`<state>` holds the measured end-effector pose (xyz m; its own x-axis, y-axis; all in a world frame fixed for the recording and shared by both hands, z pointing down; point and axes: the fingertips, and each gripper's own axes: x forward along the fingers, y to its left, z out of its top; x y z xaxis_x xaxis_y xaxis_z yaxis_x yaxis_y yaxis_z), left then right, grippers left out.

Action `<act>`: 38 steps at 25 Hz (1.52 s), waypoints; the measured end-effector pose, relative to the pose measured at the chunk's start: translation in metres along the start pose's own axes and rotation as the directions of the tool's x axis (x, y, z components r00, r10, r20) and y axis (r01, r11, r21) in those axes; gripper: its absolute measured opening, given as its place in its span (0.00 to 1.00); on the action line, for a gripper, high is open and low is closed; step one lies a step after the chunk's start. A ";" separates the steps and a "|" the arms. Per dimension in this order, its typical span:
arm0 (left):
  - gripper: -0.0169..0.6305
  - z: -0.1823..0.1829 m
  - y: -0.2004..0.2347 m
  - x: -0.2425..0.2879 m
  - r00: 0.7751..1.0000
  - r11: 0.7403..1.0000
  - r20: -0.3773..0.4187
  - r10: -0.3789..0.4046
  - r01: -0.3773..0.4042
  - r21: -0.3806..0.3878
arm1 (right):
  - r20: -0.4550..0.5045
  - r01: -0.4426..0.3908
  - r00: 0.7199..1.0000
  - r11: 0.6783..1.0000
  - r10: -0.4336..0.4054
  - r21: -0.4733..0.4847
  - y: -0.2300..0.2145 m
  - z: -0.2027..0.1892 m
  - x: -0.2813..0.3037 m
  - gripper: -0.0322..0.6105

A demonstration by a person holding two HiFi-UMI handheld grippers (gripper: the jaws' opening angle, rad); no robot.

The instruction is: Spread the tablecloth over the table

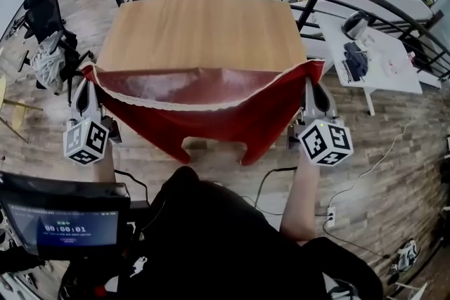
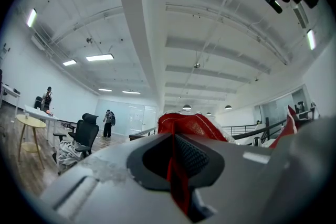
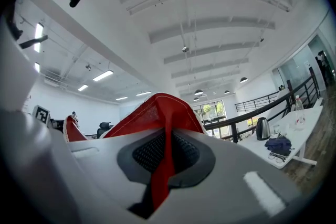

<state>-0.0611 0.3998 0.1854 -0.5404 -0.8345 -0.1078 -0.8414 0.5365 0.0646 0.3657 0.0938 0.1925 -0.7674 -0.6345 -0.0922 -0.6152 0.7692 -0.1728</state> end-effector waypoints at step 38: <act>0.05 -0.034 0.117 0.387 0.989 0.992 -0.073 -0.128 0.127 -0.017 | 0.012 0.245 0.969 0.961 -0.245 -0.130 -0.029 0.005 0.338 0.08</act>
<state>-0.3688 0.1348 0.1854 -0.4270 -0.9033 -0.0421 -0.9032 0.4238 0.0673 0.1246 -0.1431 0.1618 -0.5908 -0.8047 -0.0587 -0.8025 0.5936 -0.0607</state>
